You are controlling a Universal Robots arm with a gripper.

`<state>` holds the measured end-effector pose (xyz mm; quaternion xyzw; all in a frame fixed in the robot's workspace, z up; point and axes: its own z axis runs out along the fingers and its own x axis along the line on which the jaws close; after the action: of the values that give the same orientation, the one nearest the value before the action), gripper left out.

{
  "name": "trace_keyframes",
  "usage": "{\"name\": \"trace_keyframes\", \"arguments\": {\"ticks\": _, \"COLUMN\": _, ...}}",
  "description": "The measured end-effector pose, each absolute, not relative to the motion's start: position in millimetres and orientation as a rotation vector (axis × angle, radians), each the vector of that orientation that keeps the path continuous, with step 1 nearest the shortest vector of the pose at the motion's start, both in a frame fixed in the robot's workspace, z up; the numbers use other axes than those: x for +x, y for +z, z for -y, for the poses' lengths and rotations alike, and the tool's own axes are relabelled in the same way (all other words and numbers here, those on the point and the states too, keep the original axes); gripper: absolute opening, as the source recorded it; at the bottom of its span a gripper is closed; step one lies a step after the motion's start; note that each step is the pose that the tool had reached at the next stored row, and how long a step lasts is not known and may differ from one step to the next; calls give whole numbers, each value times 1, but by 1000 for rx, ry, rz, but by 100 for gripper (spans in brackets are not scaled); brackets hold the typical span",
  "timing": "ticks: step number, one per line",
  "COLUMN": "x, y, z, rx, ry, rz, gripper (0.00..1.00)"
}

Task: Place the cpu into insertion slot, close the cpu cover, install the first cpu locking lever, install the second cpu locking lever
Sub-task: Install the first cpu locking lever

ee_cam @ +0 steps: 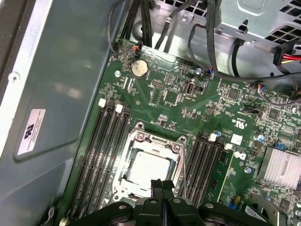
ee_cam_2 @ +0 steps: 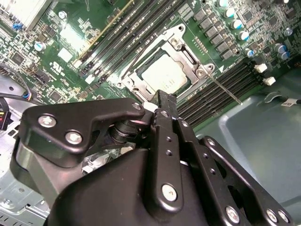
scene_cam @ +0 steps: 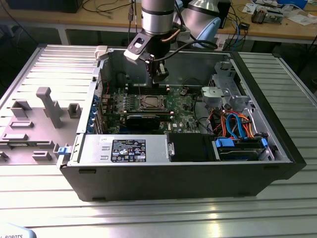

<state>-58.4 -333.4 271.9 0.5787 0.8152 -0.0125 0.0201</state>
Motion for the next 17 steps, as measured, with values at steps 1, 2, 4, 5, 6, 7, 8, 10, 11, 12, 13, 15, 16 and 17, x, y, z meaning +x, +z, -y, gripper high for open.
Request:
{"name": "trace_keyframes", "arguments": {"ticks": 1, "x": -58, "y": 272, "z": 333, "rx": 1774, "ry": -38, "rz": -2543, "gripper": 11}}
{"name": "trace_keyframes", "arguments": {"ticks": 2, "x": -59, "y": 272, "z": 333, "rx": 1729, "ry": -38, "rz": -2574, "gripper": 11}}
{"name": "trace_keyframes", "arguments": {"ticks": 4, "x": -59, "y": 272, "z": 333, "rx": 1675, "ry": -36, "rz": -2608, "gripper": 11}}
{"name": "trace_keyframes", "arguments": {"ticks": 5, "x": -59, "y": 272, "z": 333, "rx": 1626, "ry": -35, "rz": -2639, "gripper": 11}}
{"name": "trace_keyframes", "arguments": {"ticks": 6, "x": -59, "y": 272, "z": 333, "rx": 1590, "ry": -34, "rz": -2660, "gripper": 11}}
{"name": "trace_keyframes", "arguments": {"ticks": 7, "x": -59, "y": 272, "z": 333, "rx": 1568, "ry": -34, "rz": -2673, "gripper": 11}}
{"name": "trace_keyframes", "arguments": {"ticks": 8, "x": -60, "y": 272, "z": 333, "rx": 1547, "ry": -33, "rz": -2685, "gripper": 11}}
{"name": "trace_keyframes", "arguments": {"ticks": 10, "x": -62, "y": 272, "z": 334, "rx": 1537, "ry": -33, "rz": -2691, "gripper": 11}}
{"name": "trace_keyframes", "arguments": {"ticks": 11, "x": -64, "y": 272, "z": 333, "rx": 1533, "ry": -33, "rz": -2693, "gripper": 11}}
{"name": "trace_keyframes", "arguments": {"ticks": 12, "x": -67, "y": 272, "z": 334, "rx": 1530, "ry": -33, "rz": -2695, "gripper": 11}}
{"name": "trace_keyframes", "arguments": {"ticks": 13, "x": -69, "y": 272, "z": 333, "rx": 1529, "ry": -33, "rz": -2695, "gripper": 11}}
{"name": "trace_keyframes", "arguments": {"ticks": 15, "x": -71, "y": 272, "z": 333, "rx": 1528, "ry": -33, "rz": -2696, "gripper": 11}}
{"name": "trace_keyframes", "arguments": {"ticks": 16, "x": -71, "y": 272, "z": 334, "rx": 1527, "ry": -33, "rz": -2696, "gripper": 11}}
{"name": "trace_keyframes", "arguments": {"ticks": 17, "x": -71, "y": 272, "z": 334, "rx": 1527, "ry": -33, "rz": -2696, "gripper": 11}}
